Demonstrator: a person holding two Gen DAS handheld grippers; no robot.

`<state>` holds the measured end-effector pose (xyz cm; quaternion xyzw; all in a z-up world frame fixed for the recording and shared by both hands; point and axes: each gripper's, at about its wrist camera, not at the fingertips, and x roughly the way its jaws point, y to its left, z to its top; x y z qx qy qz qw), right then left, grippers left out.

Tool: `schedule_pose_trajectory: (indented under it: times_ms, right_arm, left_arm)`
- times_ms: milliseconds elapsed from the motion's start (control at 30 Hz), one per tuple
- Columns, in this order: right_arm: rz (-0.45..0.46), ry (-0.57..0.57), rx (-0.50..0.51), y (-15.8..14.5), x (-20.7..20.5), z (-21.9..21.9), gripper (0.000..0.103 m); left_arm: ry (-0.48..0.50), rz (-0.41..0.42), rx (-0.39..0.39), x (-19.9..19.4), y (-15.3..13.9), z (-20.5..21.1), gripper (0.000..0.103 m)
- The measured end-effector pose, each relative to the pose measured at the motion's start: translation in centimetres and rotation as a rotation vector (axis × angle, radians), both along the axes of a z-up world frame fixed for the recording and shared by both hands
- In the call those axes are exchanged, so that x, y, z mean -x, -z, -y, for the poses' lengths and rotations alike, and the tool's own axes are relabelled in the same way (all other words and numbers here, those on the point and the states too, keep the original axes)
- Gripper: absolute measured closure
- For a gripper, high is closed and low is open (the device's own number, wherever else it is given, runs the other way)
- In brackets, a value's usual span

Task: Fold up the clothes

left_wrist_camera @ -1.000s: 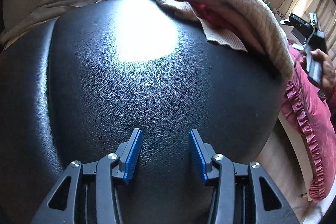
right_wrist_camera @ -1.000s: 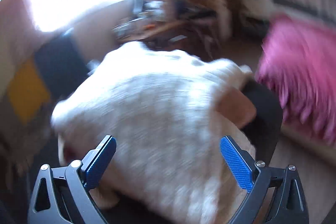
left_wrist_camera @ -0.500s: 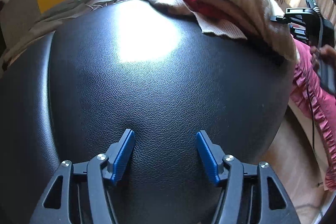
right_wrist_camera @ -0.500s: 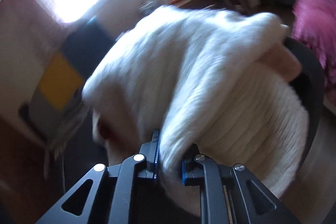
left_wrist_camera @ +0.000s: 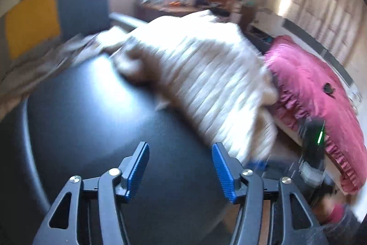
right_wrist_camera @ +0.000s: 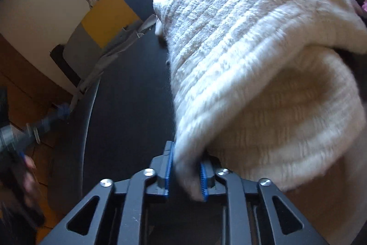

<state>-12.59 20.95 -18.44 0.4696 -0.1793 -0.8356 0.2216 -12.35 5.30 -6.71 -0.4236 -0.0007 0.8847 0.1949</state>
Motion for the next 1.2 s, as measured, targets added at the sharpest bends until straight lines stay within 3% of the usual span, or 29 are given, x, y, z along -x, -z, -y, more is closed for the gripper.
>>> schedule_pose_trajectory:
  times_ms: [100, 200, 300, 433, 700, 933, 1067, 1100, 1133, 1167, 1200]
  right_arm:
    - [-0.037, 0.001, -0.01, 0.0, 0.3, -0.2, 0.047]
    - [-0.072, -0.023, -0.049, 0.0, -0.3, 0.4, 0.044]
    - [-0.076, -0.034, -0.071, 0.8, 0.8, 0.7, 0.041]
    - [-0.094, -0.033, -0.032, 1.9, 2.1, 0.9, 0.038]
    - [-0.146, -0.029, 0.07, 2.7, 0.4, -0.9, 0.023]
    - [-0.177, -0.017, 0.145, 2.9, -0.6, -1.7, 0.014]
    - [-0.186, -0.01, 0.169, 3.1, -0.9, -1.9, 0.013]
    - [-0.186, -0.01, 0.177, 3.1, -0.9, -1.9, 0.013]
    - [-0.186, -0.011, 0.183, 3.1, -0.9, -2.0, 0.013]
    - [-0.187, -0.012, 0.185, 3.1, -0.9, -1.9, 0.013]
    - [-0.187, -0.013, 0.187, 3.1, -0.9, -1.9, 0.013]
  left_arm:
    - [0.111, -0.046, 0.033, 2.1, -2.9, -4.7, 0.044]
    - [0.234, -0.084, 0.075, 4.2, -5.2, -10.8, 0.044]
    - [0.34, -0.042, 0.088, 6.7, -5.8, -16.4, 0.044]
    - [0.401, 0.063, 0.094, 10.1, -5.5, -22.6, 0.044]
    - [0.293, 0.302, 0.139, 17.8, -1.5, -29.5, 0.044]
    - [0.159, 0.474, 0.265, 22.0, 3.0, -31.7, 0.044]
    - [0.133, 0.502, 0.301, 22.4, 6.2, -30.7, 0.044]
    - [0.136, 0.487, 0.301, 22.1, 6.6, -30.1, 0.05]
    - [0.139, 0.471, 0.301, 21.9, 7.1, -29.5, 0.067]
    - [0.142, 0.455, 0.299, 21.6, 7.4, -28.8, 0.075]
    - [0.138, 0.435, 0.261, 20.9, 6.8, -27.4, 0.091]
